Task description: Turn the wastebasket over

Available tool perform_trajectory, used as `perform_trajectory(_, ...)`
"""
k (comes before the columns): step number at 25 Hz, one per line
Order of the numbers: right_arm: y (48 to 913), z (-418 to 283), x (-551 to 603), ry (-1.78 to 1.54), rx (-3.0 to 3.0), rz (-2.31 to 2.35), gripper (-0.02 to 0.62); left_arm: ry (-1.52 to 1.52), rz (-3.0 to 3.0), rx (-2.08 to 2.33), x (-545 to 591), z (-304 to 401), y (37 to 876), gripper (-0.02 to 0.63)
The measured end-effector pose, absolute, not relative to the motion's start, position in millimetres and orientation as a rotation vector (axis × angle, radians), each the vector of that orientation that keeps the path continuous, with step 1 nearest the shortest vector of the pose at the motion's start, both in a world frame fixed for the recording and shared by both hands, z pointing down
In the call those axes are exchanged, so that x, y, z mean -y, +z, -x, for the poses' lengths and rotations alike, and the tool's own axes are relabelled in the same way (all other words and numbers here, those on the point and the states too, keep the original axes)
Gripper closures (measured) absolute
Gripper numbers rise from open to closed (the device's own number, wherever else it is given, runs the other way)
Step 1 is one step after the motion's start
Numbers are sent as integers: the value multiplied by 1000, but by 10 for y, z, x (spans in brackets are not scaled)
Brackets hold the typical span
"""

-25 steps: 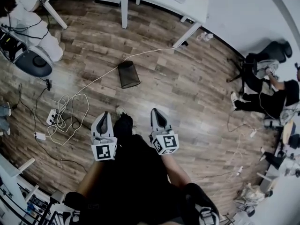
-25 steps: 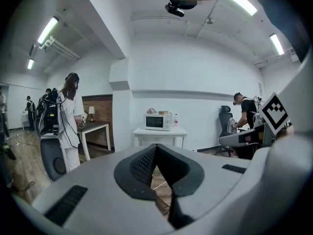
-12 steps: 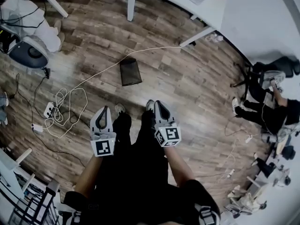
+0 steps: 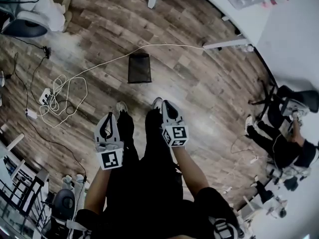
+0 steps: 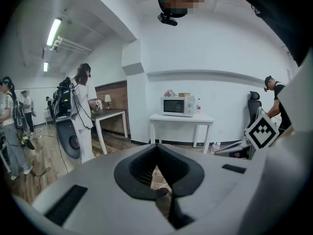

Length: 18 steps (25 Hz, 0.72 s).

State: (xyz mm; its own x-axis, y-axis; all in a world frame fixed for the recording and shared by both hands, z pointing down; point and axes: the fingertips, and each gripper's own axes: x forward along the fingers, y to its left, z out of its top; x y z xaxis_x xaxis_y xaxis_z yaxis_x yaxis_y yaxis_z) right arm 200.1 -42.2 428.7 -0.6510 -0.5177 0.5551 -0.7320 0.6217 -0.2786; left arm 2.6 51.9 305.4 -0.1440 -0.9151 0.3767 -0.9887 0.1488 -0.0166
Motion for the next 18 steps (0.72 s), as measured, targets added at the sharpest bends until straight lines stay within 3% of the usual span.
perform_trajectory(14,6390,-1869,421,676,2239,-817,558,363,-1903,2080,-77,-170,3872,572)
perform_trajectory(18,6993,-1745,293,664,2183,-765,493,361,-1912,2055,-107,-139,4156,572)
